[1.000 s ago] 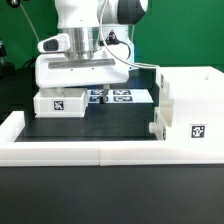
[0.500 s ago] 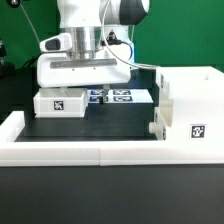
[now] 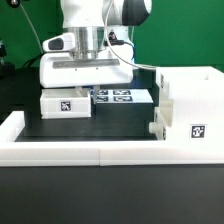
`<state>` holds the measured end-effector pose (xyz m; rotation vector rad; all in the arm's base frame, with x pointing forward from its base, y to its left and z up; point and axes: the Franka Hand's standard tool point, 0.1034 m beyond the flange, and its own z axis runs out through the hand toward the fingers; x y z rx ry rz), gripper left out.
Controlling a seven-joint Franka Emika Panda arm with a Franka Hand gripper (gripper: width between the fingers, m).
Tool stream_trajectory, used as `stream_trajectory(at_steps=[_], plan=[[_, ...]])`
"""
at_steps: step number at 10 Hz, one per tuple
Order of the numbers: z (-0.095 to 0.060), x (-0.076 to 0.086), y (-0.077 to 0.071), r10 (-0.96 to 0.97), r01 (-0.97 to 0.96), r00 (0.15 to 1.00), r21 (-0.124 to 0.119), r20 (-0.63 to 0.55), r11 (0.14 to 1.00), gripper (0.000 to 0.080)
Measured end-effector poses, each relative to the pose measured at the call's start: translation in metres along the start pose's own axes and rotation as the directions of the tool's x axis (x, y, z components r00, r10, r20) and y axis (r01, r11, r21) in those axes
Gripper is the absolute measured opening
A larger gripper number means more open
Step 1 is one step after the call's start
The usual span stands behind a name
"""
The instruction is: Assemble drawer
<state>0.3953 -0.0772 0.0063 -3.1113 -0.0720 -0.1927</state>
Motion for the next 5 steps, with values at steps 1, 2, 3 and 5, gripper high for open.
stream_trajectory(at_steps=[1, 2, 3, 5], plan=[[0.0, 0.0, 0.0, -0.001, 0.001, 1.0, 0.0, 0.0, 1.0, 0.0041], [0.0, 0.0, 0.0, -0.002, 0.002, 1.0, 0.0, 0.0, 1.0, 0.0041], [0.0, 0.0, 0.0, -0.003, 0.003, 1.0, 0.0, 0.0, 1.0, 0.0041], [0.0, 0.0, 0.0, -0.004, 0.004, 1.0, 0.0, 0.0, 1.0, 0.0041]])
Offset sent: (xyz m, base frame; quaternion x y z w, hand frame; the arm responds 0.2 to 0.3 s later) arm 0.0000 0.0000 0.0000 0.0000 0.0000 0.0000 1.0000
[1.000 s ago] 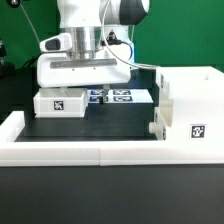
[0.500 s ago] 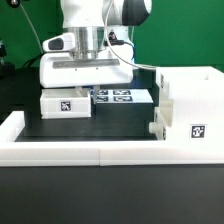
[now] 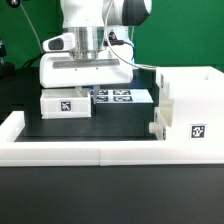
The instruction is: Assemble drawer
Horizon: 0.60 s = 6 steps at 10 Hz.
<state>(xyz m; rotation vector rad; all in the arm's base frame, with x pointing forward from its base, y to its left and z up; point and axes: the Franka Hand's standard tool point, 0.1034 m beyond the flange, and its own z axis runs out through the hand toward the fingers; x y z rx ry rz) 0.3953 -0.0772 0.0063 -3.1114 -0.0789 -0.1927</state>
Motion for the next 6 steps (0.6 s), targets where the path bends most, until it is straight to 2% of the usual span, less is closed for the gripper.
stream_trajectory(at_steps=[2, 4, 6], plan=[[-0.002, 0.0, -0.002, -0.026, 0.026, 1.0, 0.005, 0.007, 1.0, 0.0041], [-0.021, 0.011, -0.005, -0.124, 0.124, 0.992, 0.015, 0.02, 0.992, 0.0041], [-0.034, 0.026, -0.009, -0.188, 0.187, 0.982, 0.027, 0.026, 0.982, 0.0041]])
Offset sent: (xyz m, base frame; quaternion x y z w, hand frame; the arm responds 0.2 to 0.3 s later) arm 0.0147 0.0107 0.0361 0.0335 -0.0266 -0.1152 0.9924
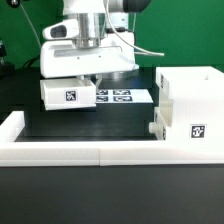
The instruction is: Assemble drawer
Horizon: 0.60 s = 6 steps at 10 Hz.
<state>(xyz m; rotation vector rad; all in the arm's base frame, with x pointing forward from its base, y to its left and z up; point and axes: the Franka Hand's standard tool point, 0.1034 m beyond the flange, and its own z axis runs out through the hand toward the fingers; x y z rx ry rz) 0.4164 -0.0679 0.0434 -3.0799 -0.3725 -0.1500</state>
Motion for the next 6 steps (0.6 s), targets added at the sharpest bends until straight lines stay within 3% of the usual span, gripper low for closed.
stream_trajectory(at_steps=[4, 6], plan=[[-0.012, 0.054, -0.029, -0.083, 0.081, 0.996, 0.055, 0.028, 0.995, 0.0041], [-0.019, 0.076, -0.038, -0.106, 0.104, 0.994, 0.062, 0.024, 0.993, 0.0041]])
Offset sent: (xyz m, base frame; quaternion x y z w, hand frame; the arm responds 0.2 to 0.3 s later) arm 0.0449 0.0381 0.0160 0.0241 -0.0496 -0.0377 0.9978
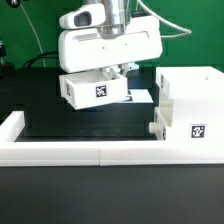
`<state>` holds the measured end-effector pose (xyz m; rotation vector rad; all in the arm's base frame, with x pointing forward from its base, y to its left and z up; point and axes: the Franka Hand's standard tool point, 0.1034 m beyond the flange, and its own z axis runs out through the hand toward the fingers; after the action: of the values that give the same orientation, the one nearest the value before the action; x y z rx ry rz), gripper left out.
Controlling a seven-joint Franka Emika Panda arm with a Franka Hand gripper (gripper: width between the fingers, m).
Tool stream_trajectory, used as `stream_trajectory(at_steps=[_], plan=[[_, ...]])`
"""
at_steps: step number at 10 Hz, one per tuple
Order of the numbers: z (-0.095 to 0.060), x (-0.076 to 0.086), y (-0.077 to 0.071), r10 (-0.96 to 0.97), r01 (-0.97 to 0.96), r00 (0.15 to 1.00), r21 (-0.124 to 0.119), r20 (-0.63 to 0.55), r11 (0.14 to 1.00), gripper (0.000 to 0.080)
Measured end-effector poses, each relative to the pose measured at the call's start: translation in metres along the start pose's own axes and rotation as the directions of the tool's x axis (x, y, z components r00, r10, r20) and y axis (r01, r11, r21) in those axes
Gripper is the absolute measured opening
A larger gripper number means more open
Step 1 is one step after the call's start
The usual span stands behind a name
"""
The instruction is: Assemble drawer
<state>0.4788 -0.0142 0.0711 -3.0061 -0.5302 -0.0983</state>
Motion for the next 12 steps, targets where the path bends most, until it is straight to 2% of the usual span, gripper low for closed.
stream_trajectory(at_steps=[3, 5, 8, 11, 12], plan=[[0.002, -0.003, 0.0, -0.041, 0.041, 0.999, 0.001, 0.004, 0.999, 0.0041], [0.002, -0.003, 0.001, -0.176, 0.176, 0.984, 0.002, 0.004, 0.984, 0.0041], [0.002, -0.003, 0.003, -0.402, 0.402, 0.916, 0.001, 0.008, 0.916, 0.0041], [0.0, 0.011, 0.004, -0.654, 0.654, 0.756, -0.017, 0.022, 0.756, 0.0041], [0.001, 0.014, 0.005, -0.71, 0.711, 0.703, -0.01, 0.03, 0.703, 0.0041]])
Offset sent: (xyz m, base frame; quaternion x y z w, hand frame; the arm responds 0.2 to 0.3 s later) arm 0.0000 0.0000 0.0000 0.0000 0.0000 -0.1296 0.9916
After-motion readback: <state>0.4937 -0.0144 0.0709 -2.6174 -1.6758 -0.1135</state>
